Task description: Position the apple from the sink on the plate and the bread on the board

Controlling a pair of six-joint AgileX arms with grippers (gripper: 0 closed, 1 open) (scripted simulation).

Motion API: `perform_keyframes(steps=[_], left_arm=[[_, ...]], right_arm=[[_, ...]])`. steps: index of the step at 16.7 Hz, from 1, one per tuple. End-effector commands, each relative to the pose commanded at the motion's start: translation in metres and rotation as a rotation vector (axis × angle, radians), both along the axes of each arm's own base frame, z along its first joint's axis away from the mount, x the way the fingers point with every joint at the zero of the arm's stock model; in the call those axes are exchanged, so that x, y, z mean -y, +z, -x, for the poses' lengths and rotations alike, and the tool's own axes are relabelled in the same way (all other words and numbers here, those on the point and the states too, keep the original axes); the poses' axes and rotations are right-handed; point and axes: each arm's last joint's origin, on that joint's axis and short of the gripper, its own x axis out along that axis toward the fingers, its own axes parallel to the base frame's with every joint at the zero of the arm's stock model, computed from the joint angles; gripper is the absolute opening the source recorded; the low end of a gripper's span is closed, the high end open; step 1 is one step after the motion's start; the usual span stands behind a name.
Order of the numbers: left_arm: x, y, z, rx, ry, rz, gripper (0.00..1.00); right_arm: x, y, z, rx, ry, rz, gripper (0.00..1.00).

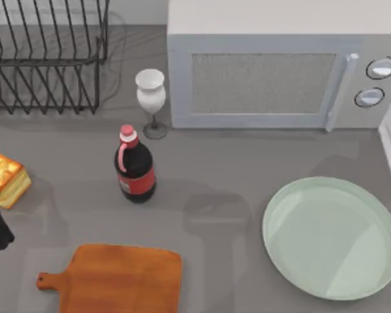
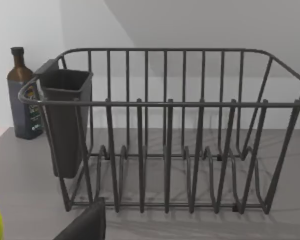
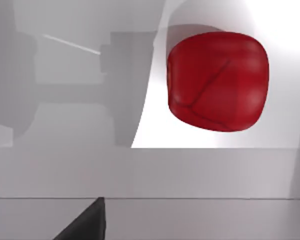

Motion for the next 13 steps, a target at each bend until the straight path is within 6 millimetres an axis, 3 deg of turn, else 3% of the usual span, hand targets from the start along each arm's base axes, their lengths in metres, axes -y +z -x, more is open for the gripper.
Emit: perform_keyframes(steps=[3, 13], left_arm=[[0.000, 0.000, 0.000, 0.000, 0.000, 0.000, 1.00], [0.000, 0.000, 0.000, 0.000, 0.000, 0.000, 1.00]], right_arm=[[0.002, -0.022, -0.003, -0.007, -0.001, -0.002, 1.00], [0.003, -0.135, -0.003, 0.004, -0.004, 0.001, 1.00]])
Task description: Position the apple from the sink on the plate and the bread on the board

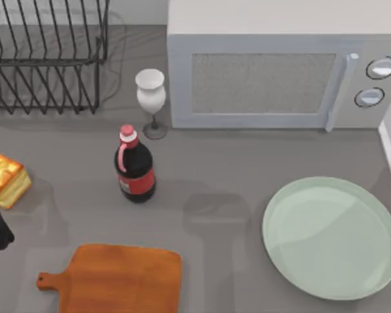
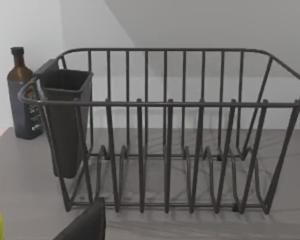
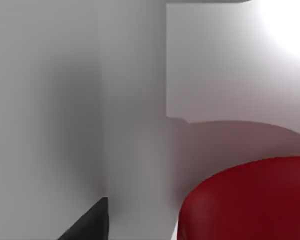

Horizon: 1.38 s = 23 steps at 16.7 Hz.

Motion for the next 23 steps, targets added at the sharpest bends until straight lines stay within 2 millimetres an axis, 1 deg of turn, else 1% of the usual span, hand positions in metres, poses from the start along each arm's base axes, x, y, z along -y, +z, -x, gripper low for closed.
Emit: perform_keyframes(steps=[2, 3, 7, 20, 21, 23], left_arm=[[0.0000, 0.0000, 0.0000, 0.000, 0.000, 0.000, 1.00], [0.0000, 0.0000, 0.0000, 0.000, 0.000, 0.000, 1.00], [0.0000, 0.0000, 0.0000, 0.000, 0.000, 0.000, 1.00], [0.0000, 0.0000, 0.0000, 0.000, 0.000, 0.000, 1.00], [0.0000, 0.0000, 0.0000, 0.000, 0.000, 0.000, 1.00], [0.0000, 0.0000, 0.0000, 0.000, 0.000, 0.000, 1.00]], right_arm=[[-0.0010, -0.0147, 0.0032, -0.005, -0.001, -0.002, 1.00], [-0.0013, -0.0172, 0.0039, -0.006, -0.001, -0.002, 1.00], [-0.0013, -0.0172, 0.0039, -0.006, -0.001, -0.002, 1.00], [-0.0013, -0.0172, 0.0039, -0.006, -0.001, -0.002, 0.02], [-0.0013, -0.0172, 0.0039, -0.006, -0.001, -0.002, 0.00], [-0.0013, -0.0172, 0.0039, -0.006, -0.001, -0.002, 0.00]])
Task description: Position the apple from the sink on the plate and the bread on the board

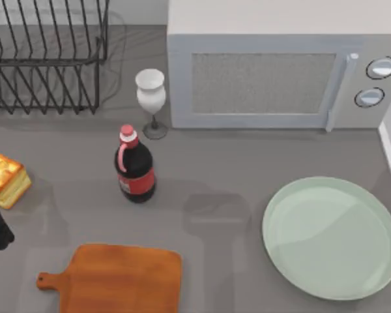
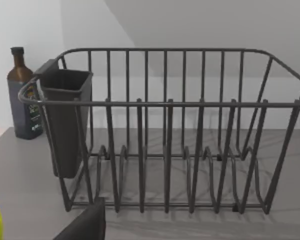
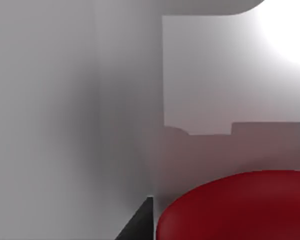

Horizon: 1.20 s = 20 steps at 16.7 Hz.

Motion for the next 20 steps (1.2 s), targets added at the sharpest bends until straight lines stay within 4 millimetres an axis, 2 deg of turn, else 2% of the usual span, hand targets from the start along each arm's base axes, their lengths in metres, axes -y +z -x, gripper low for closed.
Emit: perform_keyframes(steps=[5, 6, 9, 16, 20], left_arm=[[0.000, 0.000, 0.000, 0.000, 0.000, 0.000, 1.00], [0.000, 0.000, 0.000, 0.000, 0.000, 0.000, 1.00], [0.000, 0.000, 0.000, 0.000, 0.000, 0.000, 1.00], [0.000, 0.000, 0.000, 0.000, 0.000, 0.000, 1.00], [0.000, 0.000, 0.000, 0.000, 0.000, 0.000, 1.00]], right_arm=[[0.000, 0.000, 0.000, 0.000, 0.000, 0.000, 0.00], [0.001, 0.029, -0.005, 0.048, -0.007, 0.001, 0.00], [0.002, 0.043, -0.008, 0.052, -0.007, 0.002, 0.00], [0.001, 0.123, -0.006, 0.044, -0.007, -0.001, 0.00], [0.001, 0.129, -0.005, 0.048, -0.007, 0.001, 0.00]])
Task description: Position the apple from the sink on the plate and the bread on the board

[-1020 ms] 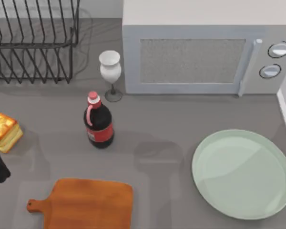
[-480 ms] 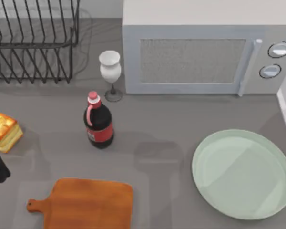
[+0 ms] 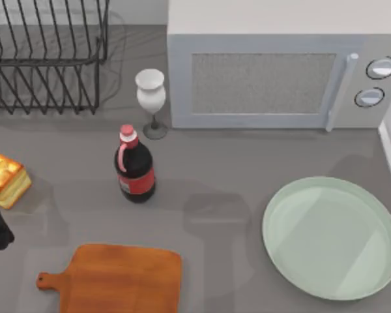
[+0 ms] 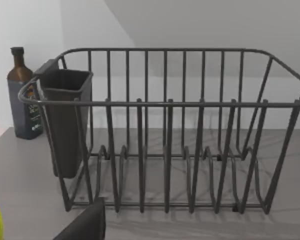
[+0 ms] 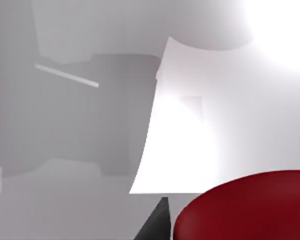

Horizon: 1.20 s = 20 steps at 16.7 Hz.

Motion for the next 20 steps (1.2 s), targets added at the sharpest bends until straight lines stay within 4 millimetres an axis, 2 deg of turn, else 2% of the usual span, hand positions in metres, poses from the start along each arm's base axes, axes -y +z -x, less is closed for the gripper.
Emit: perform_keyframes(steps=[2, 6, 9, 14, 20], left_arm=[[0.000, 0.000, 0.000, 0.000, 0.000, 0.000, 1.00], [0.000, 0.000, 0.000, 0.000, 0.000, 0.000, 1.00], [0.000, 0.000, 0.000, 0.000, 0.000, 0.000, 1.00], [0.000, 0.000, 0.000, 0.000, 0.000, 0.000, 1.00], [0.000, 0.000, 0.000, 0.000, 0.000, 0.000, 1.00]], right_arm=[[0.000, -0.002, 0.000, -0.003, -0.001, -0.002, 0.00], [-0.007, 0.025, 0.002, 0.032, -0.078, 0.006, 0.00], [-0.027, 0.045, 0.012, 0.014, -0.177, -0.005, 0.00], [-0.083, 0.072, 0.039, -0.040, -0.306, -0.019, 0.00], [-0.176, 0.089, 0.068, -0.073, -0.273, -0.010, 0.00]])
